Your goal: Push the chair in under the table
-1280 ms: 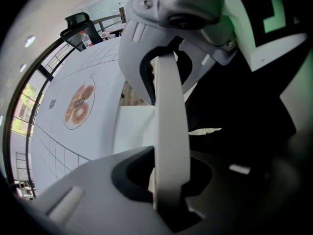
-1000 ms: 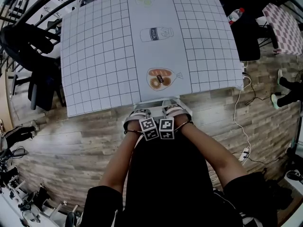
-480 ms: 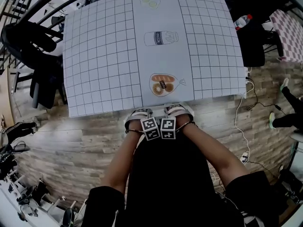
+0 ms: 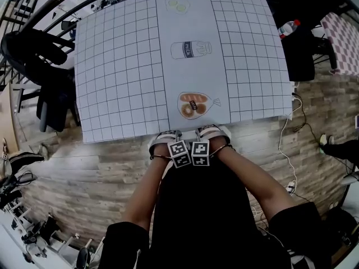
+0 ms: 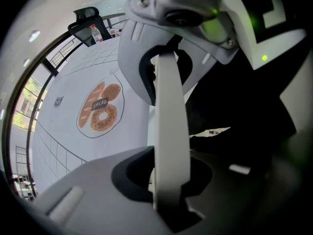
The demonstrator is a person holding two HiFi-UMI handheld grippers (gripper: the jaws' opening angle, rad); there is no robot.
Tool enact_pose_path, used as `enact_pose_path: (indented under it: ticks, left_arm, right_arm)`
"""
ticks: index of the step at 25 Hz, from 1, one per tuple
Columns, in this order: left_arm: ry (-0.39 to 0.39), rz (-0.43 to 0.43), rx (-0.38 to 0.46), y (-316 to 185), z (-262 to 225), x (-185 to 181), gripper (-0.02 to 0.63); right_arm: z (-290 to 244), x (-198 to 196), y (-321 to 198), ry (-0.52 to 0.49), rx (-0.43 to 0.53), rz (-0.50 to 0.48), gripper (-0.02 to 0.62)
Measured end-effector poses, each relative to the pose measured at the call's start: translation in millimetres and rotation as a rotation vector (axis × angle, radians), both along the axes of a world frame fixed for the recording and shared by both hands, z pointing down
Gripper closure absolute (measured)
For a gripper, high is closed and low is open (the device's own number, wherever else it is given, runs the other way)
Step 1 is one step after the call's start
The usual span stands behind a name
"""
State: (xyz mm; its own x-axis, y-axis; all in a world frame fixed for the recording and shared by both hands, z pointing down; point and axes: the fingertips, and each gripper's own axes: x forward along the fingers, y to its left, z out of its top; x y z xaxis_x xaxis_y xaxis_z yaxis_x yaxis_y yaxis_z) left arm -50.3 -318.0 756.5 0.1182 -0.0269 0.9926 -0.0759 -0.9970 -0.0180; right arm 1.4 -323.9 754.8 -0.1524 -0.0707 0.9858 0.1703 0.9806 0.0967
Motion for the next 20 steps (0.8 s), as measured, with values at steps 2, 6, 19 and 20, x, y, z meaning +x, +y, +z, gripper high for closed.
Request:
enact_pose_path:
  ticks: [2,6,19,20]
  left_arm:
    - [0.000,-0.002,0.001,-4.1,-0.1,0.9,0.528]
    - [-0.001,-0.006,0.000,-9.4,0.6,0.7,0.528]
    - [0.000,-0.008,0.006,-14.6,3.0,1.0,0.528]
    - [0.001,-0.008,0.004,-14.4,3.0,1.4,0.528]
  right_arm:
    - [-0.1,0.8,-4.6,0.000,0.006,-0.006,0.517]
    - [1.2,1.2,-10.4,0.004,0.010,-0.016,0.522]
    - [3.2,1.2,-15.5,0.004,0.014,-0.016,0.525]
    - [3.4,1.6,-15.0,0.005,0.012,-0.017,0.523]
